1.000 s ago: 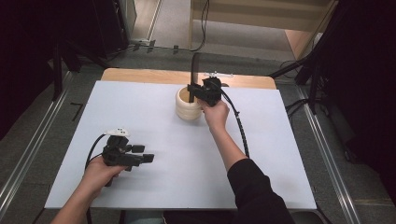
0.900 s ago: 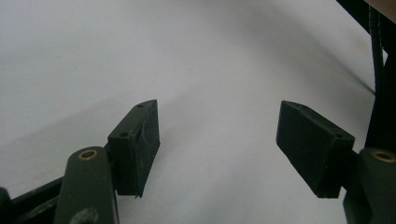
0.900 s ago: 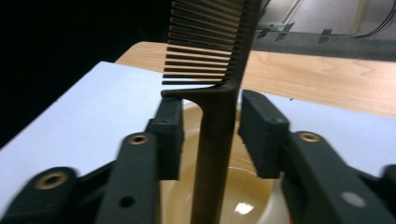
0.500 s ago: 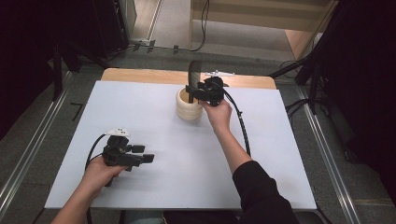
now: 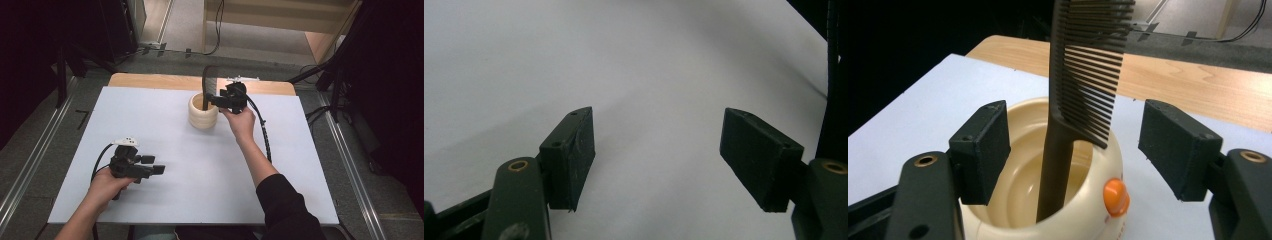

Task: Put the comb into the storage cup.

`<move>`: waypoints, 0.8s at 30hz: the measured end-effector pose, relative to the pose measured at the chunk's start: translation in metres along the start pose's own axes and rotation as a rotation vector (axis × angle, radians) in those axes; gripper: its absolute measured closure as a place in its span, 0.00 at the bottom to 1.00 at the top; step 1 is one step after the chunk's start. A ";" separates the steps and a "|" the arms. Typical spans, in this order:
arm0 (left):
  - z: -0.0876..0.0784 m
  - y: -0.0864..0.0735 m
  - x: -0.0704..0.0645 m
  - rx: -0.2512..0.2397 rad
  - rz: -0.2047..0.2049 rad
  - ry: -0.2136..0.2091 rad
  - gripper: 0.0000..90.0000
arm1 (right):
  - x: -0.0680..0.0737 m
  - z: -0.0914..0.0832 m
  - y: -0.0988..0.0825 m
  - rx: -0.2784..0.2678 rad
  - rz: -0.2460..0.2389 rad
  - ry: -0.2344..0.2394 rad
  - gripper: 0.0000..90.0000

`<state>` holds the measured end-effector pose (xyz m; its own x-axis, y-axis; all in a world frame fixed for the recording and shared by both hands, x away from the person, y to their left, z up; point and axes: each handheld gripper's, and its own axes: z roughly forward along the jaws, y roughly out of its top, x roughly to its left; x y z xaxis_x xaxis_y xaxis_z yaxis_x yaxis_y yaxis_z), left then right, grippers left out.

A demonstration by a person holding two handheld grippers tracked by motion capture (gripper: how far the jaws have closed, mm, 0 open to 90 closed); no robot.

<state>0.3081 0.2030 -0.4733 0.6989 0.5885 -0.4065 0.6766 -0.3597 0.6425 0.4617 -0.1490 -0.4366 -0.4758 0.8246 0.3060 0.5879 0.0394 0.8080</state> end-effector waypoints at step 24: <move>-0.001 0.000 0.000 -0.002 -0.001 0.005 0.34 | 0.004 -0.029 -0.012 0.043 -0.030 0.055 0.29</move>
<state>0.3080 0.2037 -0.4730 0.6969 0.5927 -0.4038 0.6770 -0.3578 0.6431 0.4340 -0.1626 -0.4307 -0.5281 0.7904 0.3105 0.5998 0.0883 0.7953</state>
